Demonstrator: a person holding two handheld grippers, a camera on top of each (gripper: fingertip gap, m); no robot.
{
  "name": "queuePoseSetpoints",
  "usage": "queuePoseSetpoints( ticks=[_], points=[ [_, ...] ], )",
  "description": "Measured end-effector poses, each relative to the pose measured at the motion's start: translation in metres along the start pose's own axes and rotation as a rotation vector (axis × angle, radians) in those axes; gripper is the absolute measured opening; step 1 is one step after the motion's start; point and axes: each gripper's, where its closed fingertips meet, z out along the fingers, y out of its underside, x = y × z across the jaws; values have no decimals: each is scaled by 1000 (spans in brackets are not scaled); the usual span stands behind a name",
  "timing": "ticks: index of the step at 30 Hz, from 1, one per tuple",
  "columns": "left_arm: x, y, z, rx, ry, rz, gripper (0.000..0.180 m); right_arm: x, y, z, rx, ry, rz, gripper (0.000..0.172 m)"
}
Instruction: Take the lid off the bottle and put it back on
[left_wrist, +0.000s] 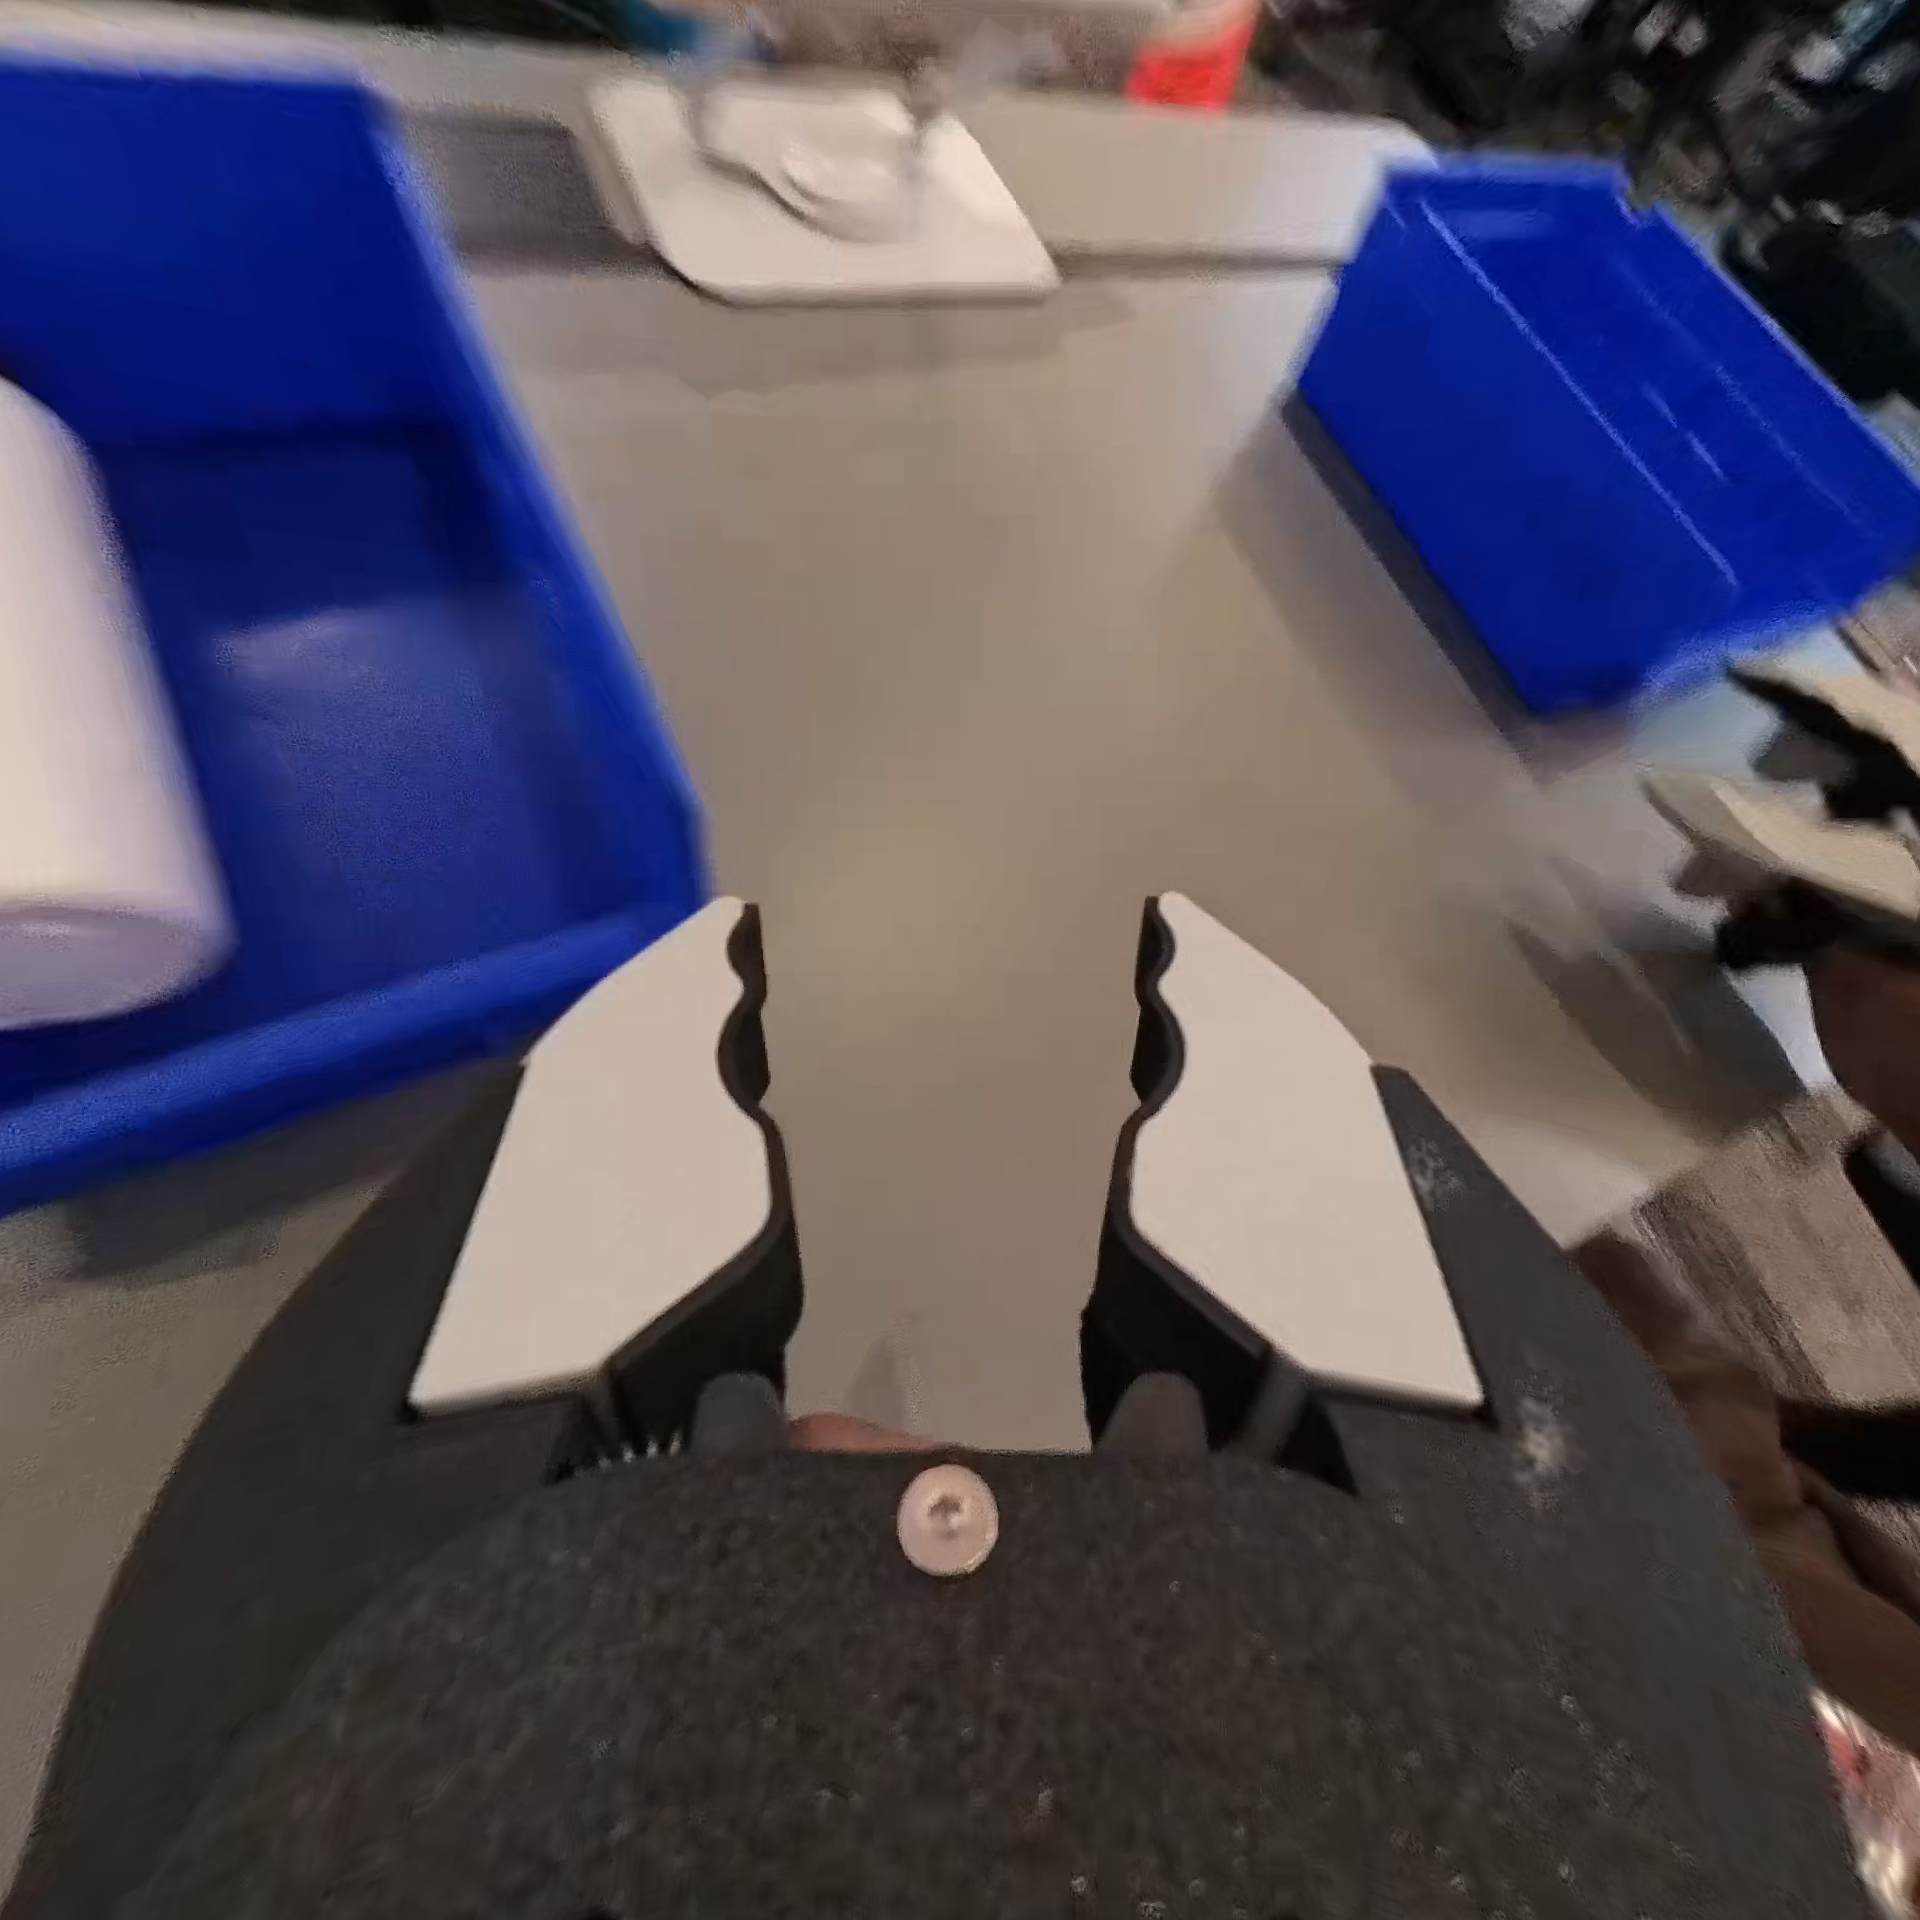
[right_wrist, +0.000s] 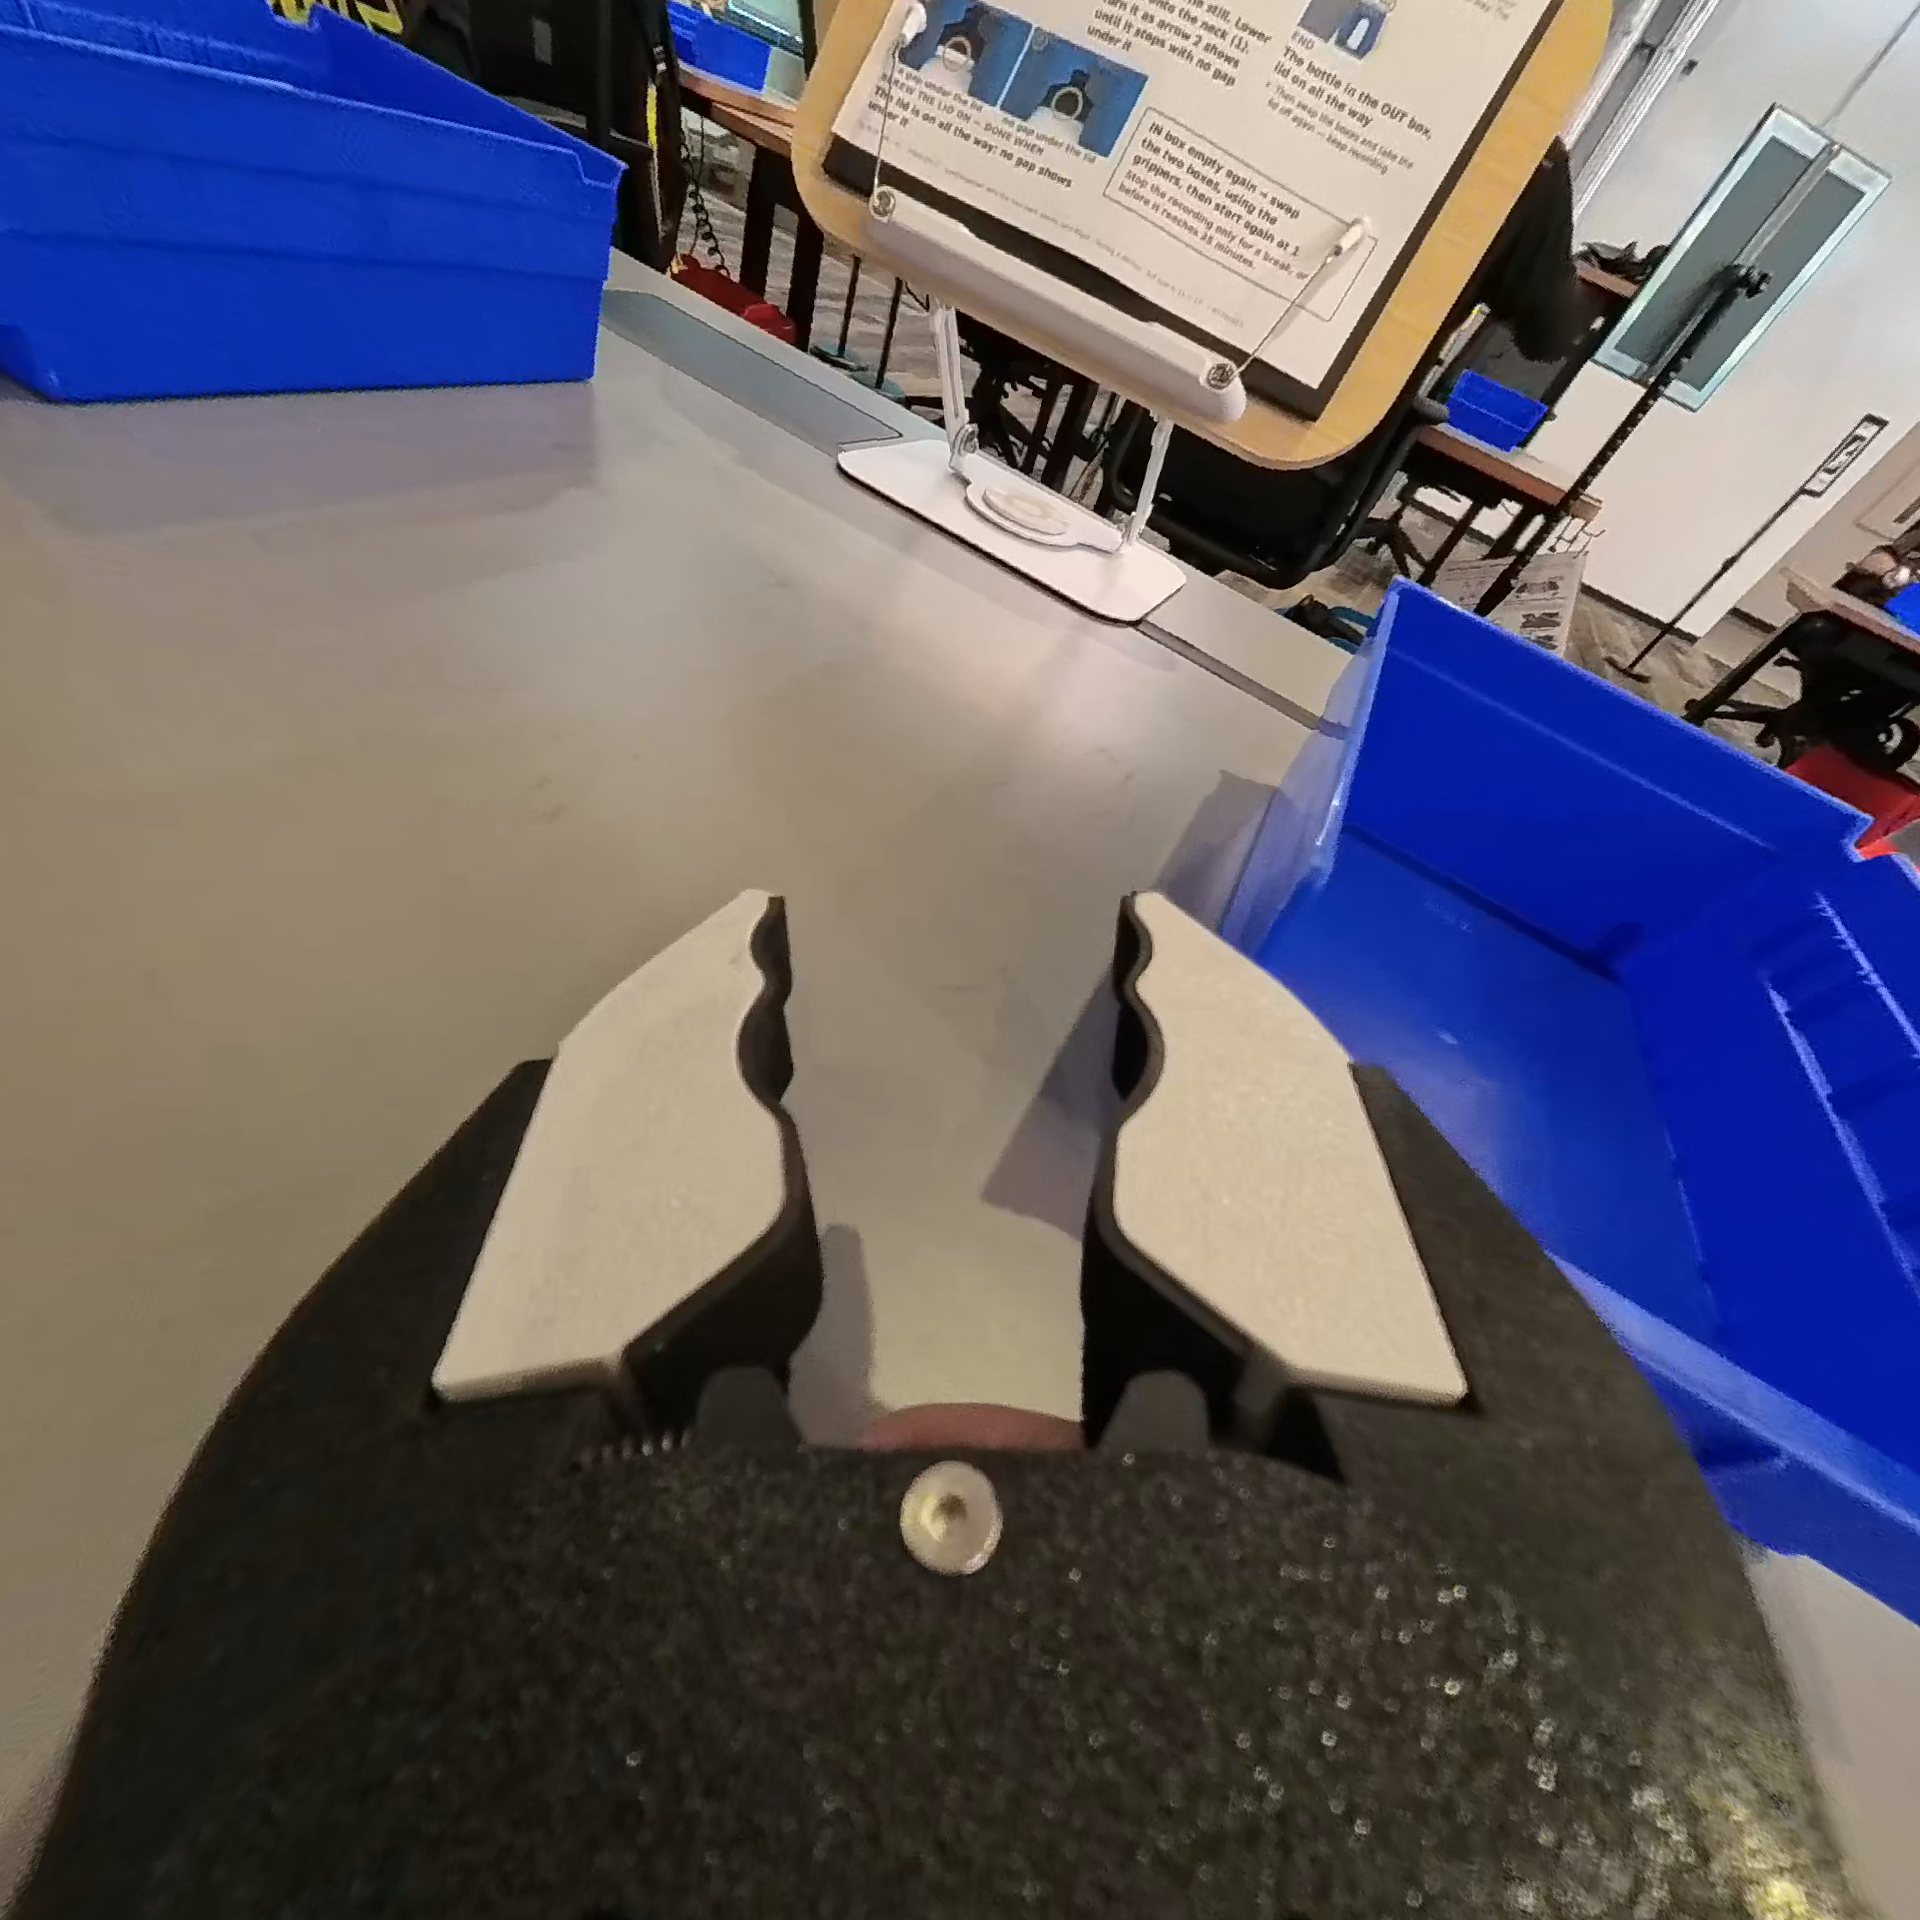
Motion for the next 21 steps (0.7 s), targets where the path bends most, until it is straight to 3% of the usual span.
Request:
queuePoseSetpoints(
  ticks=[2,4,8,16,21],
  points=[
    [-41,-35,-11,-26,-93,-14,70,-1,-1,1,4,-8,8,59],
    [-88,-56,-8,-132,-205,-35,85,-2,0,4,-2,-12,10,60],
    [-157,-77,20,-316,-320,-128,83,-4,0,9,-9,-24,1,60],
    [-221,-24,75,-721,-467,-241,84,-5,-1,10,-3,-27,-4,60],
    [-236,2,87,-821,-538,-242,84,0,0,7,4,-19,14,60]
  ],
)
